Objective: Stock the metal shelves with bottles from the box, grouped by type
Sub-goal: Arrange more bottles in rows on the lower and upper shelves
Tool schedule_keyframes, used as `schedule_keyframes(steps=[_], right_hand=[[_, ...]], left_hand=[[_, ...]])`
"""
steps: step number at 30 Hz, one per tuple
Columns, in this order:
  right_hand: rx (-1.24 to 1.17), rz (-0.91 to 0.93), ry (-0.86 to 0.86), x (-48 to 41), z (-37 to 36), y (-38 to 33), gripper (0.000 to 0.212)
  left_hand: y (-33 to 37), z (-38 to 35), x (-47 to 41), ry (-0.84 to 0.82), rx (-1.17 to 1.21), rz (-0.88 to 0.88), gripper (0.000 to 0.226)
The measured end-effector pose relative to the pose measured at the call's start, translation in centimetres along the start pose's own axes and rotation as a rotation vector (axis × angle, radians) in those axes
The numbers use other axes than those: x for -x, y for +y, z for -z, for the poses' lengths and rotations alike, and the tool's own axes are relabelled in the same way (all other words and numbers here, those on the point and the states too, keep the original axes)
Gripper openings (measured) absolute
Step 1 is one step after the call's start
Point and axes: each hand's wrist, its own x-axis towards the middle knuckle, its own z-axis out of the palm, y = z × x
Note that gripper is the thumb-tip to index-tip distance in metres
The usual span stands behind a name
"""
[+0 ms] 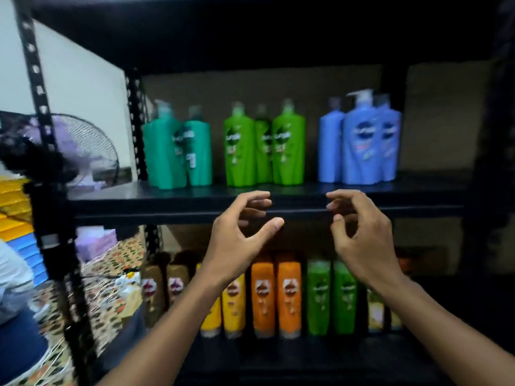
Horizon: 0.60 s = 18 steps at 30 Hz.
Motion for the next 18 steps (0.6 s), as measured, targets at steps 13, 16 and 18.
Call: schedule_keyframes(steps=[13,16,18], right_hand=[[0.214,-0.304,0.015,-13.5,7.9,12.9,0.042],[0.223,-0.470,-0.067,-15.6,7.3,15.3,0.049],[0.239,-0.563,-0.098,-16.6,6.5,16.5,0.058]], left_hand=[[3.2,-14.4,-16.3,-0.066,0.004,0.050,0.071],[2.7,-18.0,-19.2,-0.021,0.002,0.153,0.094],[2.6,-20.2,-20.6,0.012,-0.044,0.199,0.108]])
